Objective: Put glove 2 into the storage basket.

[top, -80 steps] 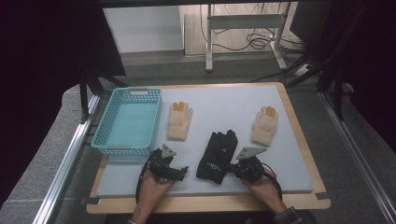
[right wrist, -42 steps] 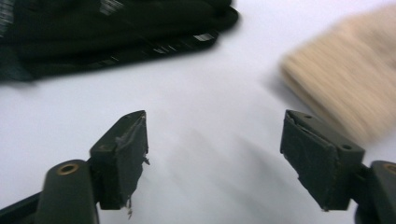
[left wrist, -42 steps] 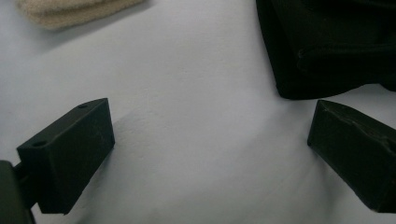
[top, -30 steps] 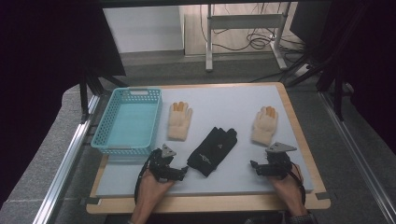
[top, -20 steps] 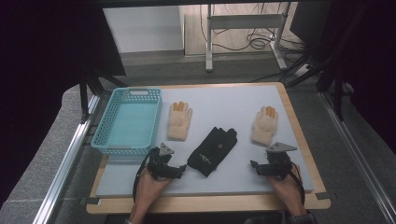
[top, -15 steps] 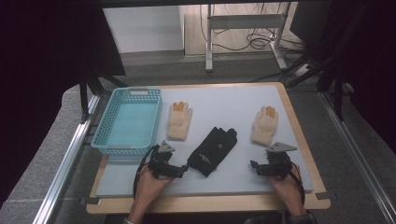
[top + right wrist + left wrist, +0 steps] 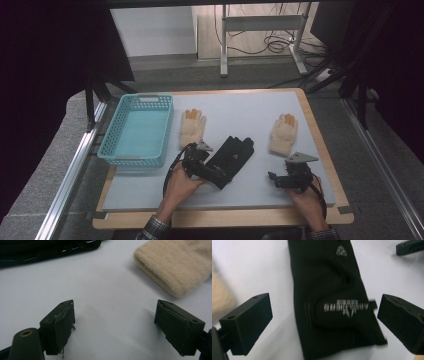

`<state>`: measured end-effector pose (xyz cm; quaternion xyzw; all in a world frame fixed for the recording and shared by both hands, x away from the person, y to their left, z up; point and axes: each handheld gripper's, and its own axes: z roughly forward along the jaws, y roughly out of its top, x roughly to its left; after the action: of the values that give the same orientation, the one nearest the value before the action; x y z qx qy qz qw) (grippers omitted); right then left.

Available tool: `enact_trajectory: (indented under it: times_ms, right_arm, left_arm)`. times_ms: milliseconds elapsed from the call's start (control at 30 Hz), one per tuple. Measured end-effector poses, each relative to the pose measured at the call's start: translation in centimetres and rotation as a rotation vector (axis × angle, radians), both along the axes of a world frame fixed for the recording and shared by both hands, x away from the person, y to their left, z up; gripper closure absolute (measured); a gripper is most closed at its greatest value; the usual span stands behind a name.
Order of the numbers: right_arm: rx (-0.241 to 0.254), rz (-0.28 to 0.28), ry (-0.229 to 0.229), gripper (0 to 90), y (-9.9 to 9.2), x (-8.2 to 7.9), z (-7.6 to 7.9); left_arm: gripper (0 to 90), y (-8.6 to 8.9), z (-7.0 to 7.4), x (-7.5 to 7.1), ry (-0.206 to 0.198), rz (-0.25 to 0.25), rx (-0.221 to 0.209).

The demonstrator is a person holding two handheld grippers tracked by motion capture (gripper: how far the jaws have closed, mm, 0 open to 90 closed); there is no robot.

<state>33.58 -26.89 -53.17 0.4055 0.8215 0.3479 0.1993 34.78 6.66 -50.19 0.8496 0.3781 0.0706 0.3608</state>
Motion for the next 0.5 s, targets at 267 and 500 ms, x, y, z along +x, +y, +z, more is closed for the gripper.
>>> enact_trajectory:
  times_ms: [267, 500]
  right_arm:
    - [0.0, 0.001, 0.0, 16.0, 0.0, 0.0, 0.0]
    - [0.004, 0.003, 0.002, 15.6, 0.0, 0.0, 0.0]
  left_arm:
    - [0.0, -3.1, -0.7, 3.1, 0.054, -0.001, 0.075]
    - [0.0, -5.1, -1.7, 3.8, 0.123, -0.038, 0.115]
